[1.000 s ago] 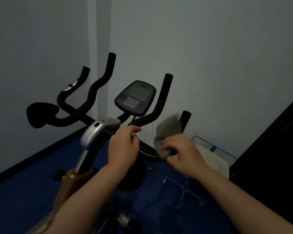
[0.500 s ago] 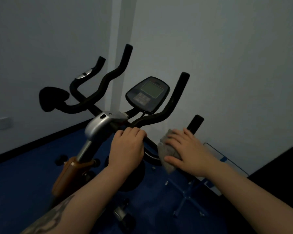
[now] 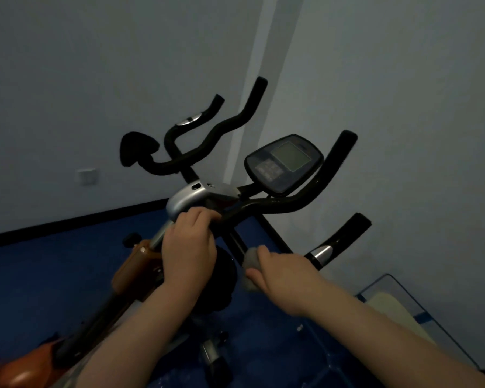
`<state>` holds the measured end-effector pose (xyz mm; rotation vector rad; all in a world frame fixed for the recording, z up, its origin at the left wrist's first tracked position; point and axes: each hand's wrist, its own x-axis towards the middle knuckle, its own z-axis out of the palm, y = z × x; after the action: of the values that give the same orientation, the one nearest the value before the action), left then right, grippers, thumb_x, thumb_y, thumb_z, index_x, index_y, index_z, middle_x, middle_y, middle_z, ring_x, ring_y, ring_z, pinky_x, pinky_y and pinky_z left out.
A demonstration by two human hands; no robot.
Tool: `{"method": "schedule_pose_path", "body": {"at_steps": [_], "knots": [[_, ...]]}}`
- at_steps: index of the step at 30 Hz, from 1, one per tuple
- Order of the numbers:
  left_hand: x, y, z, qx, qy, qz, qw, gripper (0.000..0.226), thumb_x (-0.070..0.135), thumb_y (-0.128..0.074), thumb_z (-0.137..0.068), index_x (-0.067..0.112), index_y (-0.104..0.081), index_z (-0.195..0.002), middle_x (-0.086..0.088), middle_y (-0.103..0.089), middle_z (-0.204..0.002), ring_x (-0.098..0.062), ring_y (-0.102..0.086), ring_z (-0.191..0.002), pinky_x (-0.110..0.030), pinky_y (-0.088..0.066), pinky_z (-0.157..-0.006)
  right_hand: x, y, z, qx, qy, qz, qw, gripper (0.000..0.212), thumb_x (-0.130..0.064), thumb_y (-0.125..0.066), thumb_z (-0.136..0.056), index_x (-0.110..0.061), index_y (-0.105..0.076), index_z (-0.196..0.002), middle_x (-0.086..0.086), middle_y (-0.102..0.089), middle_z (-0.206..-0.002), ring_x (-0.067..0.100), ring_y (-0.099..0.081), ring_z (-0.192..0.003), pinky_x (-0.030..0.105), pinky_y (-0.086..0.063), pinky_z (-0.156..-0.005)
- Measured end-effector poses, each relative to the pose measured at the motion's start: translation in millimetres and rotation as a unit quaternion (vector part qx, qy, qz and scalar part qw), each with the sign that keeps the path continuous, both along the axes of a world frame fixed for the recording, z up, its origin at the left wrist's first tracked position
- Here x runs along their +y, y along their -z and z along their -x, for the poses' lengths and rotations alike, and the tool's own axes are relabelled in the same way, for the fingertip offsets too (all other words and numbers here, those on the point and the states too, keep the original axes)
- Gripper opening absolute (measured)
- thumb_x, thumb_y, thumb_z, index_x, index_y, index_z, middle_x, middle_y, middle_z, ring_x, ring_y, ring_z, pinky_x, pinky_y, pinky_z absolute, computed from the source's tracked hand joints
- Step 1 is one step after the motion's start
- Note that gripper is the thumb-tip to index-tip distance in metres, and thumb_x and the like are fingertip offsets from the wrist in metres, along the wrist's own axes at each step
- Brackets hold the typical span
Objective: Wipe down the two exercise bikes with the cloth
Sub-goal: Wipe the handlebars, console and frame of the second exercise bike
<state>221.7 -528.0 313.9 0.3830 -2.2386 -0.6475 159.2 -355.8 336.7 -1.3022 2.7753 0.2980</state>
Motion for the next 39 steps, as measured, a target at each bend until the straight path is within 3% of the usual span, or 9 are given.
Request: {"method": "schedule_pose_path", "body": {"at_steps": [7, 14, 18, 23, 26, 28, 31, 34, 39], "knots": [[4, 6, -5, -0.012, -0.067, -0.020, 0.997, 0.018, 0.000, -0.063, -0.083, 0.013, -0.067, -0.094, -0.001, -0.065, -0.084, -0.021, -0.060, -0.071, -0.032, -0.040, -0.064, -63, -1, 17, -0.107, 0.100, 0.099, 0.984, 0.047, -0.048, -0.024, -0.103, -0.007, -0.040, -0.121, 0.016, -0.061, -0.115, 0.033, -0.059, -0.101, 0.035, -0.037, -0.070], [2, 10, -5, 0.004, -0.048, 0.000, 0.999, 0.022, 0.015, -0.043, -0.085, 0.018, -0.064, -0.092, 0.005, -0.064, -0.088, -0.015, -0.059, -0.077, -0.023, -0.030, -0.069, -43, 6, 16, -0.076, 0.085, 0.048, 0.992, 0.048, -0.049, -0.025, -0.102, -0.008, -0.035, -0.124, 0.013, -0.061, -0.113, 0.029, -0.059, -0.096, 0.034, -0.032, -0.066], [1, 10, -6, 0.016, -0.022, 0.012, 1.000, 0.024, 0.015, -0.042, -0.083, 0.018, -0.064, -0.091, 0.004, -0.064, -0.091, -0.016, -0.058, -0.081, -0.021, -0.026, -0.070, -63, 8, 16, -0.112, 0.120, 0.130, 0.978, 0.045, -0.047, -0.029, -0.102, -0.010, -0.037, -0.127, 0.015, -0.059, -0.120, 0.031, -0.058, -0.103, 0.034, -0.035, -0.069], [1, 4, -5, 0.016, 0.050, -0.005, 0.999, 0.028, 0.001, -0.062, -0.078, 0.024, -0.064, -0.094, 0.009, -0.062, -0.097, -0.013, -0.057, -0.090, -0.023, -0.025, -0.075, -3, 8, -7, 0.011, -0.004, 0.099, 0.995, 0.060, -0.042, -0.040, -0.101, -0.024, -0.011, -0.151, 0.012, -0.052, -0.123, 0.030, -0.057, -0.093, 0.034, -0.038, -0.070], [14, -16, 9, 0.045, 0.153, -0.107, 0.981, 0.022, 0.013, -0.052, -0.083, 0.027, -0.063, -0.096, 0.015, -0.062, -0.092, -0.009, -0.059, -0.086, -0.033, -0.046, -0.076, 44, -9, -10, 0.097, -0.122, 0.052, 0.986, 0.064, -0.036, -0.069, -0.085, -0.023, -0.043, -0.143, 0.009, -0.060, -0.116, 0.026, -0.060, -0.095, 0.039, -0.049, -0.087], [30, -27, 22, 0.023, 0.209, -0.130, 0.969, 0.021, 0.014, -0.052, -0.086, 0.026, -0.065, -0.097, 0.015, -0.065, -0.093, -0.009, -0.062, -0.087, -0.040, -0.052, -0.080, 74, -23, 2, 0.158, -0.122, 0.053, 0.979, 0.058, -0.034, -0.080, -0.076, -0.021, -0.061, -0.129, 0.012, -0.062, -0.121, 0.026, -0.063, -0.104, 0.045, -0.046, -0.099], [49, -26, 35, -0.055, 0.264, -0.128, 0.954, 0.022, 0.012, -0.056, -0.088, 0.025, -0.065, -0.103, 0.011, -0.066, -0.100, -0.011, -0.062, -0.094, -0.038, -0.050, -0.086, 100, -41, 13, 0.169, 0.012, 0.097, 0.981, 0.050, -0.034, -0.069, -0.086, -0.022, -0.057, -0.134, 0.013, -0.052, -0.139, 0.028, -0.049, -0.130, 0.050, -0.021, -0.115], [52, -14, 40, -0.134, 0.264, -0.082, 0.952, 0.021, 0.024, -0.054, -0.093, 0.031, -0.061, -0.111, 0.013, -0.065, -0.108, -0.008, -0.061, -0.094, -0.030, -0.050, -0.080, 87, -12, -5, 0.136, 0.114, 0.215, 0.960, 0.046, -0.038, -0.053, -0.095, -0.023, -0.051, -0.139, 0.006, -0.033, -0.154, 0.027, -0.027, -0.144, 0.037, -0.002, -0.120], [51, -11, 38, -0.168, 0.292, -0.012, 0.942, 0.018, 0.036, -0.046, -0.096, 0.037, -0.060, -0.106, 0.016, -0.064, -0.097, -0.004, -0.061, -0.081, -0.024, -0.041, -0.065, 92, -21, 7, 0.235, 0.077, 0.126, 0.961, 0.043, -0.037, -0.038, -0.096, -0.019, -0.061, -0.129, 0.007, -0.046, -0.146, 0.024, -0.033, -0.141, 0.044, -0.010, -0.120]]}}
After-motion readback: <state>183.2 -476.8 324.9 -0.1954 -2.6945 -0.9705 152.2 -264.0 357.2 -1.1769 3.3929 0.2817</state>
